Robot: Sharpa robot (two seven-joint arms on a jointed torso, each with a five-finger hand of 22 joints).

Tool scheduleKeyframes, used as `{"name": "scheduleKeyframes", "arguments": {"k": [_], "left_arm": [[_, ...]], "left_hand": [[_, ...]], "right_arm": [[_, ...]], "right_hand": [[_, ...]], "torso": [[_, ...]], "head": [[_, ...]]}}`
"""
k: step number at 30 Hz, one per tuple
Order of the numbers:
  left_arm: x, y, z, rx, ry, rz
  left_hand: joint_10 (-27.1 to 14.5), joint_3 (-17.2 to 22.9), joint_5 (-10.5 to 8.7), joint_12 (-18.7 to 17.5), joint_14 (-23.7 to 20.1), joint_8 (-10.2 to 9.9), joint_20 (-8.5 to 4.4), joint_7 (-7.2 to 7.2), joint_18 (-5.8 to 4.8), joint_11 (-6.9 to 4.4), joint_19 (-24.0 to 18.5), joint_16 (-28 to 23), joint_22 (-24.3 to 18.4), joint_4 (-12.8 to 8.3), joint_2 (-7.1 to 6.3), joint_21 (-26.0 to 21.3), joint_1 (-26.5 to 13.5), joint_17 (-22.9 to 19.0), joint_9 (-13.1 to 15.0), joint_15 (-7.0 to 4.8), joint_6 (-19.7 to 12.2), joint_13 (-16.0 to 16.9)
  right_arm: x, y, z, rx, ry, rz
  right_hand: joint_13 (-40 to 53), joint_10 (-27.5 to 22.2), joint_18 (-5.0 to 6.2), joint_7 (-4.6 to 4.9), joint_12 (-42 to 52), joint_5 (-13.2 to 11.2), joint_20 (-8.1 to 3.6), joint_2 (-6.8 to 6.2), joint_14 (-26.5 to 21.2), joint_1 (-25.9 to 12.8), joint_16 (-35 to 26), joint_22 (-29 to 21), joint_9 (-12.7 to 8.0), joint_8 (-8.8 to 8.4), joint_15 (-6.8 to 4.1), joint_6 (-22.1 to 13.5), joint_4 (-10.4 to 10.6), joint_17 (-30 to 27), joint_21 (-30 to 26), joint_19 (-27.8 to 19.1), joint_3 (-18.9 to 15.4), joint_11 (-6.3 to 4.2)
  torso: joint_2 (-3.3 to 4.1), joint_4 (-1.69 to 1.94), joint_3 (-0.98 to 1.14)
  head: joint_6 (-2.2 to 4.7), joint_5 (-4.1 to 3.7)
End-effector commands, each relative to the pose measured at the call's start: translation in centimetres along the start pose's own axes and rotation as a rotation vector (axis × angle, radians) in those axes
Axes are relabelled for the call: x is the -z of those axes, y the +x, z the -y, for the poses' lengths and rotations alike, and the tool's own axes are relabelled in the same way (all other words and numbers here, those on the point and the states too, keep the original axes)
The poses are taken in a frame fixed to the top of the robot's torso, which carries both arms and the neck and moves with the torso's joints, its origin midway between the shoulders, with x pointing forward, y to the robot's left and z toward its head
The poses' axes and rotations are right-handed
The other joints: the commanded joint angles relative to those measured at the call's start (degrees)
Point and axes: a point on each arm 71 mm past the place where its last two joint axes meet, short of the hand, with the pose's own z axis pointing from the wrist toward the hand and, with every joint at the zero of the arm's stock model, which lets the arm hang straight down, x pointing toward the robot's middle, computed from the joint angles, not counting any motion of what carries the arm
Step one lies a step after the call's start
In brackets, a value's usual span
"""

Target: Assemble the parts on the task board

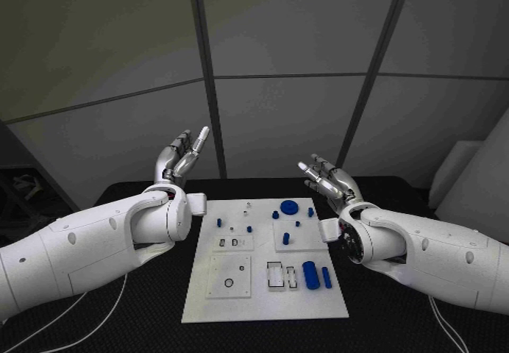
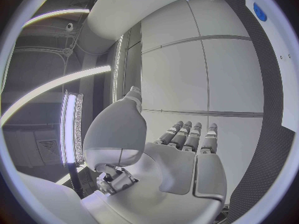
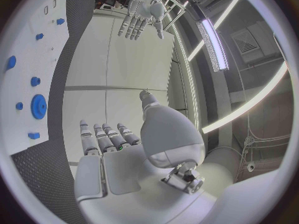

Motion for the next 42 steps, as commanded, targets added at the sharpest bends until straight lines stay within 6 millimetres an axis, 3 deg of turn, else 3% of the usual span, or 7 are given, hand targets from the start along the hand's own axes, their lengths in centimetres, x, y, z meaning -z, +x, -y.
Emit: {"name": "scheduleKeyframes", "arguments": {"k": [1,5,6,10,17,35,42], "left_arm": [[0.0,0.2,0.3,0.029,0.035,-0.020],[0.0,0.2,0.3,0.029,0.035,-0.020],[-0.3,-1.2,0.1,0.030,0.018,-0.003],[-0.4,-1.8,0.1,0.033,0.016,-0.009],[-0.3,-2.3,0.1,0.029,0.016,-0.039],[2.7,-2.1,1.6,0.038,-0.003,-0.179],[3.8,-1.8,2.2,0.053,-0.011,-0.209]], "left_hand": [[2.6,0.7,0.43,0.6,1.7,0.5,1.27,2.83,-1.02,1.17,0.9,0.6,0.3,0.8,0.81,0.8,4.2,0.3,0.3,1.27,2.6,0.3],[6.2,0.8,0.39,1.0,4.9,1.1,1.51,3.50,-1.32,2.03,3.3,1.1,0.9,0.6,0.80,2.0,6.8,0.7,0.7,2.33,6.0,0.7],[7.4,0.8,0.40,1.2,6.6,1.4,1.49,3.64,-1.50,2.26,4.5,1.5,1.2,0.5,0.67,2.6,7.7,0.9,0.8,2.85,7.2,0.8],[18.6,1.1,0.43,3.5,21.2,3.8,1.61,5.64,-2.64,4.87,18.2,5.2,4.5,-0.7,1.13,9.2,11.8,2.6,2.1,4.14,17.0,1.9],[42.3,2.9,0.70,9.6,43.1,8.6,0.83,5.57,-0.85,3.62,37.5,11.3,7.9,-5.1,1.99,18.2,17.9,4.7,4.1,1.38,36.9,3.7],[52.8,3.4,0.44,8.1,54.9,8.0,-3.13,3.70,-0.92,0.64,49.7,11.4,8.8,-10.3,2.55,22.8,20.3,7.3,2.7,-2.18,45.1,2.6],[52.6,3.3,0.44,7.0,52.9,7.3,-2.83,3.81,-1.05,0.93,49.4,9.5,8.5,-10.6,2.44,22.3,20.0,7.0,2.5,-1.61,45.1,2.5]], "right_arm": [[-0.2,1.1,-0.1,0.046,0.012,-0.173],[-0.3,1.1,-0.1,0.054,0.015,-0.194],[-0.7,-0.4,-0.3,0.299,-0.083,-0.130],[-0.9,-0.6,-0.7,0.399,-0.134,-0.151],[-1.7,-0.8,-1.6,0.601,-0.213,-0.200],[-5.7,-0.4,-5.1,1.197,-0.193,-0.300],[-6.3,0.9,-5.8,1.355,-0.179,-0.299]], "right_hand": [[1.4,13.9,2.22,9.03,2.7,-3.8,0.57,-0.43,14.2,9.1,2.7,2.0,1.5,2.54,1.25,10.9,-5.7,1.3,4.2,8.5,1.8,1.48],[2.3,29.9,4.60,7.92,5.7,-7.6,0.44,-1.32,31.5,12.2,6.4,4.8,2.6,5.11,-0.10,22.2,-9.0,2.5,10.7,22.0,3.4,0.48],[2.3,32.7,5.04,7.64,5.9,-7.9,0.45,-1.45,34.4,12.5,6.7,4.9,2.7,5.43,-0.45,24.4,-9.4,2.5,11.3,23.2,3.6,0.19],[2.5,42.3,6.92,6.27,7.4,-9.4,0.00,-2.16,42.9,14.1,8.6,6.0,3.7,8.06,-2.77,36.9,-11.4,2.8,14.7,29.2,4.5,-1.86],[2.2,50.6,6.93,4.82,6.2,-6.5,-3.01,-3.18,52.6,14.3,9.5,7.7,2.9,8.02,-5.88,44.8,-13.9,3.1,19.6,36.1,6.5,-4.05],[2.5,59.2,6.96,1.37,2.1,-3.5,-9.97,-8.01,77.0,7.7,23.7,22.7,2.8,4.40,-12.65,51.9,-16.9,15.5,45.1,45.2,13.1,-8.32],[2.7,56.3,2.24,0.97,2.2,-3.4,-9.92,-9.75,77.4,5.5,54.7,55.3,2.8,2.59,-12.62,51.6,-16.6,43.2,69.2,60.0,16.9,-8.00]], "torso": [[-0.01,-0.01,-0.01],[-0.01,-0.01,-0.01],[0.18,-0.31,0.13],[0.37,-0.35,0.10],[1.25,-0.44,0.21],[5.61,0.06,0.00],[7.66,0.31,-0.09]], "head": [[0.00,-0.01],[0.00,-0.01],[-1.42,0.59],[-1.56,0.79],[-1.35,0.95],[0.23,0.92],[0.80,0.85]]}}
